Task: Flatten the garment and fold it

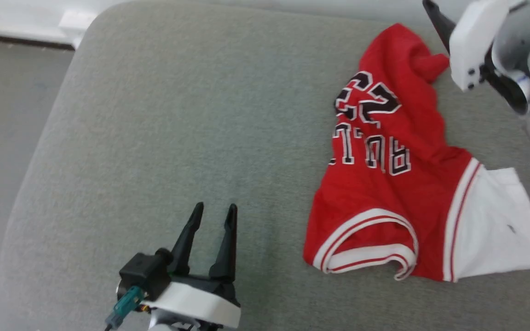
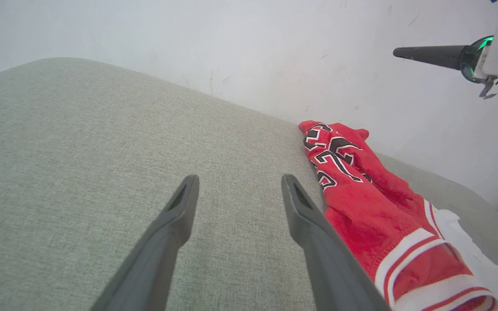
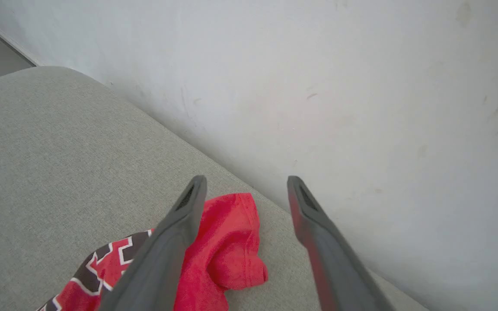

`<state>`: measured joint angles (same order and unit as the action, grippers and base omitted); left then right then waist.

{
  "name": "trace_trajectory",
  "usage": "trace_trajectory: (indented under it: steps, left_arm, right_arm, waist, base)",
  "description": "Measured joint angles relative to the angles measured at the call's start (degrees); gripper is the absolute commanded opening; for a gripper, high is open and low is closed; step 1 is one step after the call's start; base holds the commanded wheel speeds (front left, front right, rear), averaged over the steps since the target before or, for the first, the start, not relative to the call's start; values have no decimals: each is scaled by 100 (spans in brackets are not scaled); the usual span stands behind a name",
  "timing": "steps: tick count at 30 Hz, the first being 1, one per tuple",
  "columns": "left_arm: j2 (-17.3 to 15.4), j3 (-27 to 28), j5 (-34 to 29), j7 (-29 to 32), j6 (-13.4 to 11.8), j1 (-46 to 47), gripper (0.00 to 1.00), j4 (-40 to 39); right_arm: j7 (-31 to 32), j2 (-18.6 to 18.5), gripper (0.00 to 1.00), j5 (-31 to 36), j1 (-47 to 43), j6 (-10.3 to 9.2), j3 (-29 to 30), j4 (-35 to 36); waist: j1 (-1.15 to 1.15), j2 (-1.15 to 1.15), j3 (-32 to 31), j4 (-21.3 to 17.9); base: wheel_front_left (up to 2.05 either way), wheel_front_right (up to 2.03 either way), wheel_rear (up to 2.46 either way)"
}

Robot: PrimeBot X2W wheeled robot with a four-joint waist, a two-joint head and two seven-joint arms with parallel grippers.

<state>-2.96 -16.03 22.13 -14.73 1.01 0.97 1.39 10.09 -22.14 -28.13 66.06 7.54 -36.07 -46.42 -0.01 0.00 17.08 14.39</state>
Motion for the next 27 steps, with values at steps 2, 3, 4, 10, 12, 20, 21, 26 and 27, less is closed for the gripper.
trace_trajectory:
  steps: [2,3,4,10,12,20,21,26,27]
  left_arm:
    - [0,88,-70,0,5,-92,100,-9]
    - [0,121,-92,0,23,-133,100,-15]
    - [0,151,-112,0,42,-176,100,-31]
    - [1,192,-157,0,57,-247,100,-94]
    - [1,189,-157,0,94,-250,100,-101]
    - [1,136,-157,0,104,-197,100,-119]
    - [1,130,-157,0,105,-182,100,-118]
    - [1,101,-156,0,146,-96,100,-89]
    - [1,98,-156,0,146,-74,100,-86]
  right_arm:
    - [175,-109,100,-69,-255,0,66,153]
    - [301,-177,100,-123,-416,0,113,247]
    - [434,-250,100,-190,-572,0,172,347]
    - [1535,-981,100,-479,-1639,0,601,1239]
    - [1891,-1226,100,-487,-2096,0,788,1604]
    - [3220,-1488,100,-571,-3977,-1,1688,2929]
    - [3251,-1474,100,-546,-4096,-1,1839,3061]
    - [3372,-1271,100,-107,-4547,-10,2363,3563]
    - [3379,-1195,100,-47,-4604,-10,2472,3606]
  waist:
    - [0,0,-85,-118]
    - [0,0,-126,-180]
    - [0,0,-162,-241]
    - [0,0,-282,-580]
    - [0,0,-274,-657]
    - [0,0,-37,-683]
    - [0,0,-7,-670]
    - [0,0,131,-564]
    - [0,0,157,-540]
  base:
    - [0,0,0]
    - [0,0,0]
    - [0,0,0]
    - [0,0,0]
    - [0,0,0]
    - [0,0,0]
    - [0,0,0]
    - [0,0,0]
    - [0,0,0]
